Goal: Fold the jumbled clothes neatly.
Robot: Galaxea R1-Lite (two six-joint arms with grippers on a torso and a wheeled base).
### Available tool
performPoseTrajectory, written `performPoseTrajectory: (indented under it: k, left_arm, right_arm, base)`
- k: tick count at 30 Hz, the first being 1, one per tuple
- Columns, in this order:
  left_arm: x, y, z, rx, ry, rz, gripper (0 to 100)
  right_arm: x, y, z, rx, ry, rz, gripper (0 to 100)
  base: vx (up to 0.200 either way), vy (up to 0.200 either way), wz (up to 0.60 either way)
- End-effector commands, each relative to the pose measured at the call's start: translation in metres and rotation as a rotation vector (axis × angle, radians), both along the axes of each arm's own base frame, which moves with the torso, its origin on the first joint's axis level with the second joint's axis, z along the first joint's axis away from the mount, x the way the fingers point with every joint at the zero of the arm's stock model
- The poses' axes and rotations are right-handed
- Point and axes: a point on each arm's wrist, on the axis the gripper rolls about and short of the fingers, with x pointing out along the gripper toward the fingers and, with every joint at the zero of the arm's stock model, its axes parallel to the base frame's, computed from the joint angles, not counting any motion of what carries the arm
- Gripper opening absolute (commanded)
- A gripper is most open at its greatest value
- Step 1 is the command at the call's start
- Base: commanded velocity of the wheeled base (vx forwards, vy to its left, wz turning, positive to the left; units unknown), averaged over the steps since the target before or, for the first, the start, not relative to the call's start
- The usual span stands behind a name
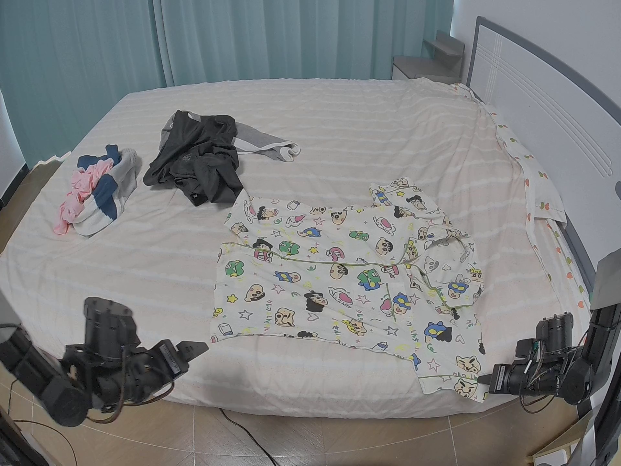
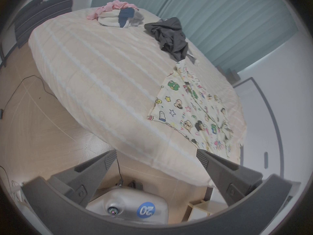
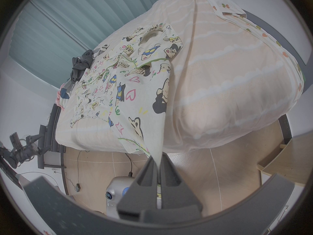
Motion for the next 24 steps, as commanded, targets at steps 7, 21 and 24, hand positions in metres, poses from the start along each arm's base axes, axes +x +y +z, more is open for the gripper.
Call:
performPoseTrajectory:
  k: [7, 21, 24]
  left_arm:
    - [0.076, -0.066, -0.057, 0.062, 0.05, 0.104, 100]
    - [0.095, -0.065, -0.072, 0.06, 0.042, 0.204, 100]
    - [0.101, -0.067, -0.067, 0.003, 0.014, 0.245, 100]
  right_arm:
    - [-0.006, -0.004, 0.0, -0.011, 0.013, -0.006, 0]
    - [-0.005, -0.003, 0.003, 0.001, -0.047, -0.009, 0]
    - [-0.006, -0.003, 0.001, 0.001, -0.048, -0.007, 0]
  base:
    - [0.0, 0.0, 0.0]
    - [0.0, 0.0, 0.0]
    - [0.0, 0.0, 0.0]
